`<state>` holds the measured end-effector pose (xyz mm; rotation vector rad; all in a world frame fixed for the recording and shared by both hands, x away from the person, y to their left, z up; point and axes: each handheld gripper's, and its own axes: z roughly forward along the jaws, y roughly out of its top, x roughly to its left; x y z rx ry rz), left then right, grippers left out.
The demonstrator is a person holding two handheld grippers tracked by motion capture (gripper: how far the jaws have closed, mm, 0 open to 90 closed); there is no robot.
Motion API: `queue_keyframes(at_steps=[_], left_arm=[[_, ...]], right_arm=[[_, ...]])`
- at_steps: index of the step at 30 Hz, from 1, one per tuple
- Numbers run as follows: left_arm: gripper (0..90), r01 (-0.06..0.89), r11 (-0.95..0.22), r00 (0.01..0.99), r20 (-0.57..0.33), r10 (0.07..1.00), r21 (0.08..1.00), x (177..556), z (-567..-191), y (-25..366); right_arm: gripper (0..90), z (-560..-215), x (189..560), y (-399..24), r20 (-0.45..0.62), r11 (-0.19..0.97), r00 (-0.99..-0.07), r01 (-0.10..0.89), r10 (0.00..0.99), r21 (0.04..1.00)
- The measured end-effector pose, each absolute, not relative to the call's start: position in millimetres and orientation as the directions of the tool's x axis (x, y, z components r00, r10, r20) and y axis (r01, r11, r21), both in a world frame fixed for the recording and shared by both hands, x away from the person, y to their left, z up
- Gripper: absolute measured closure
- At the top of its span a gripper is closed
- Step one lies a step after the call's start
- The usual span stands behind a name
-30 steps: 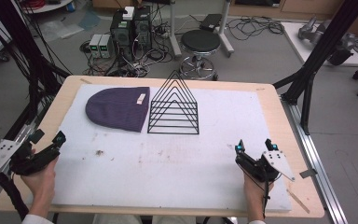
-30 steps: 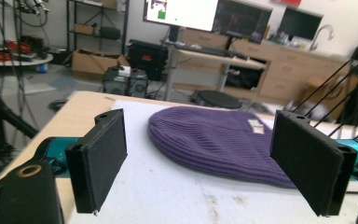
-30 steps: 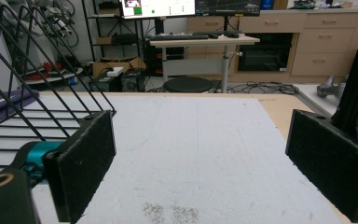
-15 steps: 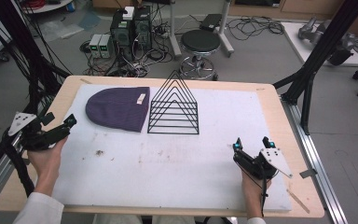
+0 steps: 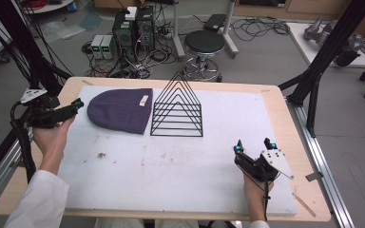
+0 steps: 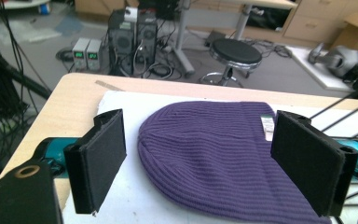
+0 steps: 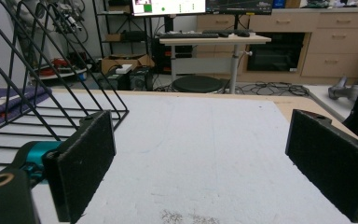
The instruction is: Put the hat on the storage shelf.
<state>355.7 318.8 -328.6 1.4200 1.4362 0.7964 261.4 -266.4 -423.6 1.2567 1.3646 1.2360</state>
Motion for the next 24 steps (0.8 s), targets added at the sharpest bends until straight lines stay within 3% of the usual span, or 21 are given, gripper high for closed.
queue_keyframes(at_steps=[10,13,17,24], left_arm=[[18.9,0.469,0.125,0.077,-0.182,0.980,0.874,391,-312,313],[22.3,0.502,0.112,0.041,-0.153,0.987,0.858,402,-312,311],[22.1,0.535,0.151,0.041,-0.204,0.978,0.832,416,-315,310],[20.0,0.600,0.133,0.018,-0.180,0.984,0.789,440,-323,302]], right_arm=[[7.6,-423,262,-265,0.021,-0.009,-0.103,0.123,0.994,0.992],[7.6,-423,261,-265,0.024,-0.011,-0.104,0.122,0.994,0.992],[7.6,-423,261,-265,0.022,-0.009,-0.107,0.122,0.994,0.992],[7.6,-424,262,-264,0.013,0.002,-0.115,0.129,0.993,0.992]])
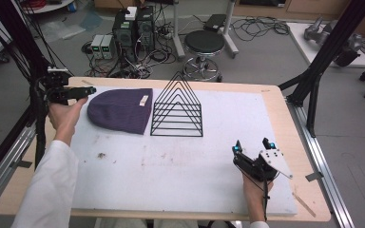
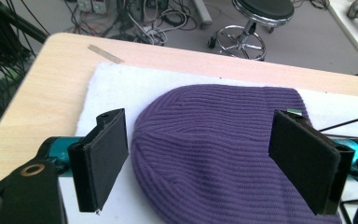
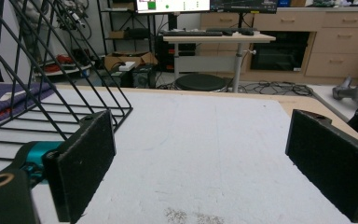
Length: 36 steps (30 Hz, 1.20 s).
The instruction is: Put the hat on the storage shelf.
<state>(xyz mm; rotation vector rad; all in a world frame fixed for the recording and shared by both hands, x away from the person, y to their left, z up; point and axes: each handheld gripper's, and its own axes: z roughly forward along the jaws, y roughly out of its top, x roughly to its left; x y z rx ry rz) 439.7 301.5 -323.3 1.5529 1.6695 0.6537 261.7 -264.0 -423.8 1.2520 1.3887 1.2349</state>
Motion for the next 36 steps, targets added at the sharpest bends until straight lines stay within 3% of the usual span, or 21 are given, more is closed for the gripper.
queue_keyframes(at_steps=[19,25,36], left_arm=[[18.3,0.790,0.120,-0.061,-0.118,0.991,0.601,474,-368,283],[19.0,0.801,0.186,-0.109,-0.167,0.980,0.569,475,-385,287],[17.6,0.823,0.216,-0.147,-0.169,0.975,0.526,477,-397,295]], right_arm=[[7.6,-425,261,-266,0.013,0.006,-0.130,0.144,0.991,0.990],[7.5,-425,261,-266,0.010,0.009,-0.133,0.140,0.991,0.990],[7.6,-426,260,-268,0.015,0.004,-0.136,0.141,0.991,0.990]])
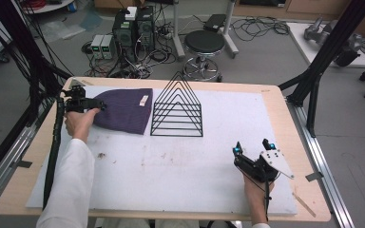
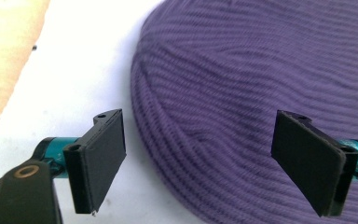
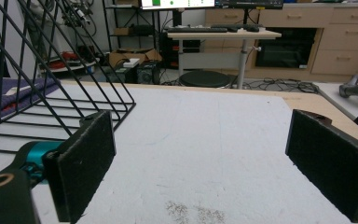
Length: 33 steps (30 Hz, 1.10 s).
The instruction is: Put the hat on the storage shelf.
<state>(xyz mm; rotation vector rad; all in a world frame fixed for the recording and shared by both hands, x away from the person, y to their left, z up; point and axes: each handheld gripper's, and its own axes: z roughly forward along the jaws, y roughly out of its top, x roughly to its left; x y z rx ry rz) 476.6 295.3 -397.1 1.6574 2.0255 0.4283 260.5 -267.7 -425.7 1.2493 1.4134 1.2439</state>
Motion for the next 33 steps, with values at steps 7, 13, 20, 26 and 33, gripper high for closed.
queue_keyframes(at_steps=[7,13,20,26,33], left_arm=[[16.7,0.834,0.251,-0.177,-0.194,0.965,0.491,476,-405,299],[16.8,0.843,0.292,-0.210,-0.224,0.952,0.453,475,-414,300],[18.3,0.830,0.343,-0.250,-0.256,0.934,0.440,474,-420,299],[30.3,0.815,0.346,-0.274,-0.217,0.937,0.464,470,-420,295],[35.4,0.819,0.336,-0.258,-0.224,0.940,0.466,470,-419,294]], right_arm=[[7.6,-426,261,-267,0.020,0.002,-0.145,0.152,0.989,0.988],[7.6,-426,261,-267,0.022,0.000,-0.146,0.156,0.989,0.988],[7.6,-425,260,-266,0.014,0.006,-0.143,0.137,0.990,0.991],[7.6,-426,261,-266,0.001,0.018,-0.142,0.136,0.990,0.991],[7.6,-426,262,-263,-0.005,0.024,-0.138,0.135,0.990,0.990]])
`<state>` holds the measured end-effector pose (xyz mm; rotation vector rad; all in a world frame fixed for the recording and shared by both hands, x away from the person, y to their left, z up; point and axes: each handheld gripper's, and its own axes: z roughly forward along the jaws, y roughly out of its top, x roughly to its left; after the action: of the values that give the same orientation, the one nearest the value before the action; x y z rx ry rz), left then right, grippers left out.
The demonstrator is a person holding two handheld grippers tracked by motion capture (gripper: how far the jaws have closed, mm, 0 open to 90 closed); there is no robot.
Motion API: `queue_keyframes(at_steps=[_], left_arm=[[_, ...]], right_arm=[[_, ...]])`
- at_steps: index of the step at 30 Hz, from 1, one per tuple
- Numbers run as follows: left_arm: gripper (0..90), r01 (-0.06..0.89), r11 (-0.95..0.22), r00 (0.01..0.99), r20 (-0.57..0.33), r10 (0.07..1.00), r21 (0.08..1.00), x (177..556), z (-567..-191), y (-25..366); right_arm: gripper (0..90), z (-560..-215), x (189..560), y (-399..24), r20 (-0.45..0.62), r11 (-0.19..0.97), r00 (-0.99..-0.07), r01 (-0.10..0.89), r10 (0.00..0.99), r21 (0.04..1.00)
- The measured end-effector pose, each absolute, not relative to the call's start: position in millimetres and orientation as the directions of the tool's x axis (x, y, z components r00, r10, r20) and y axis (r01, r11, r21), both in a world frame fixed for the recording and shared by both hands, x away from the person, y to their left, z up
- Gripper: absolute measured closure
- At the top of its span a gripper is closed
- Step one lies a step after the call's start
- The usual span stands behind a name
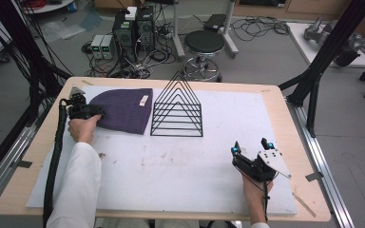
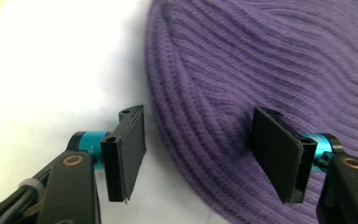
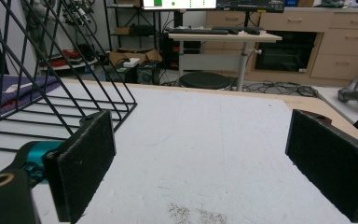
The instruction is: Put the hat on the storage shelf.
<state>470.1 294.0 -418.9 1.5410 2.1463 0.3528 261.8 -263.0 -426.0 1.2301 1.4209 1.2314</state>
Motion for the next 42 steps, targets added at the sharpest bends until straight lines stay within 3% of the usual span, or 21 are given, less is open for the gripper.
queue_keyframes(at_steps=[3,6,7,9,12,17,24,42], left_arm=[[35.2,0.817,0.339,-0.253,-0.237,0.938,0.467,471,-419,294],[40.3,0.817,0.329,-0.246,-0.228,0.942,0.473,470,-419,294],[44.8,0.818,0.317,-0.231,-0.231,0.945,0.480,470,-419,294],[62.1,0.818,0.301,-0.198,-0.250,0.948,0.490,469,-421,290],[68.8,0.816,0.271,-0.179,-0.224,0.958,0.510,469,-421,286],[78.0,0.820,0.277,-0.151,-0.277,0.949,0.501,467,-420,290],[81.4,0.797,0.291,-0.139,-0.309,0.941,0.529,463,-418,294],[81.8,0.580,0.216,0.012,-0.273,0.962,0.786,425,-366,283]], right_arm=[[7.6,-426,262,-262,-0.011,0.030,-0.139,0.136,0.990,0.990],[7.6,-426,262,-262,-0.006,0.026,-0.137,0.139,0.991,0.990],[7.7,-426,262,-262,-0.012,0.031,-0.136,0.135,0.991,0.990],[7.6,-426,262,-262,-0.011,0.030,-0.136,0.136,0.991,0.990],[7.6,-426,262,-261,-0.012,0.032,-0.138,0.138,0.990,0.990],[7.6,-426,262,-262,-0.014,0.032,-0.138,0.134,0.990,0.990],[7.6,-426,261,-263,-0.013,0.032,-0.138,0.136,0.990,0.990],[7.6,-424,259,-263,-0.012,0.028,-0.128,0.126,0.992,0.992]])
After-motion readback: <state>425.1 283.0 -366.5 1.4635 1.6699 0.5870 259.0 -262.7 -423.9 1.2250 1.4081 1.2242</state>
